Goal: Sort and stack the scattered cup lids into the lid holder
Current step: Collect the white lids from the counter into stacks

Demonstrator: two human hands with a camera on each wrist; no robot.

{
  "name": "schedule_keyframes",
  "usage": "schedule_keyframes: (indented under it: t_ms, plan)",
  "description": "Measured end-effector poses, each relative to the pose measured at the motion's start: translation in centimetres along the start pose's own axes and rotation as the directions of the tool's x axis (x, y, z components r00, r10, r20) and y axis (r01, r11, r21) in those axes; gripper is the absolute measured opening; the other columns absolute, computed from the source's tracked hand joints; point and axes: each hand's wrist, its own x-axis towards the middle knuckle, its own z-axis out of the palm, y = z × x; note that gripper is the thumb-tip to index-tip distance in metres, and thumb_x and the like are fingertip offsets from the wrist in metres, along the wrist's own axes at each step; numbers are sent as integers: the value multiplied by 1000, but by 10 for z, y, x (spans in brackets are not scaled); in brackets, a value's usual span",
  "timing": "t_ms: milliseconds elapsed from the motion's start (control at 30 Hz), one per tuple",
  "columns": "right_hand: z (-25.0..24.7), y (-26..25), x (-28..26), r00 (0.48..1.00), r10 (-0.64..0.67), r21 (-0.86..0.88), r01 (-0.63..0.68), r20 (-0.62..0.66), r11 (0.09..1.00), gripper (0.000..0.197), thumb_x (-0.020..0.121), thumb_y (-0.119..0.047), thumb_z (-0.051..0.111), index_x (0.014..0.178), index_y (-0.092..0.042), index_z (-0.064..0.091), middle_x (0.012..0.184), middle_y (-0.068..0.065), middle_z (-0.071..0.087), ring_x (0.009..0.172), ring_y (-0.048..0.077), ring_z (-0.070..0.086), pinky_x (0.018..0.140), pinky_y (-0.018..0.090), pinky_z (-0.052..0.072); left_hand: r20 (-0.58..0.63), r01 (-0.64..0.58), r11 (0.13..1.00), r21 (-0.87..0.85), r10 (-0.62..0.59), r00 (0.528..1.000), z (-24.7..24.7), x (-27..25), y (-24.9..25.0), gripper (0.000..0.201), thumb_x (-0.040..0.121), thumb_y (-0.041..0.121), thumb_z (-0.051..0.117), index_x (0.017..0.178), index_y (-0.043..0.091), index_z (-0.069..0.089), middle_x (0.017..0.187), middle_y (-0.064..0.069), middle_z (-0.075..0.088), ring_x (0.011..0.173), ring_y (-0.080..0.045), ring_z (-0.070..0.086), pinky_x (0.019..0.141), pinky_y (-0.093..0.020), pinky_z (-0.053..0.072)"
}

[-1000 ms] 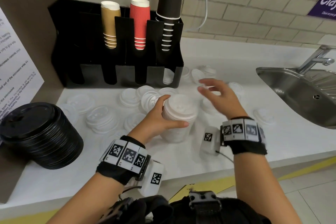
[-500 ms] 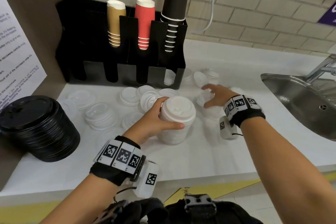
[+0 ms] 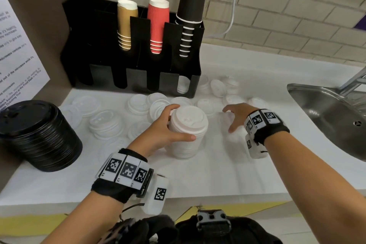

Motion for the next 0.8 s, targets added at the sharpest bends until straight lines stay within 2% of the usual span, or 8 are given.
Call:
schedule_keyframes:
  t_ms: [133,267,400,467,533,633,733,800]
  plan:
    - [1,4,-3,998,-34,28,36,-59,999,82,67,-29,85,137,-28,42,131,5,53,119,25,49,96,36,43,5,-12,1000,1,12,1000,1,-1,0,86,64,24,90,131,44,41,127,20,52,114,3,47,87,-19,42]
    - [-9,4,-23,971,-101,343,172,-214,923,70,71,-26,82,129,-32,43,124,3,50,102,21,52,83,29,39,2,-7,1000,-5,7,1000,1,-1,-1,84,63,22,91,127,47,43,126,20,52,114,0,49,84,-17,42]
    - [-2,-12,-55,892,-164,683,431,-421,590,54,74,-26,79,117,-40,49,112,-1,55,87,13,62,68,19,45,-5,4,1000,-8,-4,1000,2,-1,-1,89,62,23,91,132,45,40,129,17,52,117,-3,49,92,-25,43]
    - [7,-26,-69,844,-187,727,530,-502,437,49,73,-33,76,115,-43,53,110,-8,58,86,8,62,69,16,46,-7,7,1000,-6,-7,1000,2,-1,-1,89,61,24,91,132,43,41,129,17,52,118,-5,50,95,-27,44]
    - [19,-40,-78,807,-196,723,588,-557,362,41,76,-37,71,113,-45,58,109,-19,60,90,4,60,73,15,46,-8,9,1000,-6,-9,1000,2,-1,-1,89,61,25,91,133,42,41,128,16,53,119,-6,51,96,-27,44]
    - [34,-53,-83,768,-199,690,637,-609,344,28,85,-31,69,111,-41,64,113,-23,61,93,2,58,78,15,46,-7,6,1000,-8,-6,1000,2,-3,-1,92,62,26,91,136,44,38,128,17,52,117,-4,50,93,-26,46]
    - [40,-61,-84,753,-196,659,649,-628,379,23,86,-29,69,108,-35,69,117,-18,63,101,5,56,83,31,51,-1,-6,1000,-19,6,1000,2,-4,-1,85,65,25,90,128,53,39,125,21,52,114,1,50,84,-18,45]
    - [42,-66,-85,745,-207,657,660,-634,365,22,84,-26,71,105,-33,71,116,-15,64,108,6,56,85,34,48,-4,-8,1000,-22,8,1000,3,-5,0,82,66,23,89,123,55,41,123,21,54,112,3,52,80,-15,45]
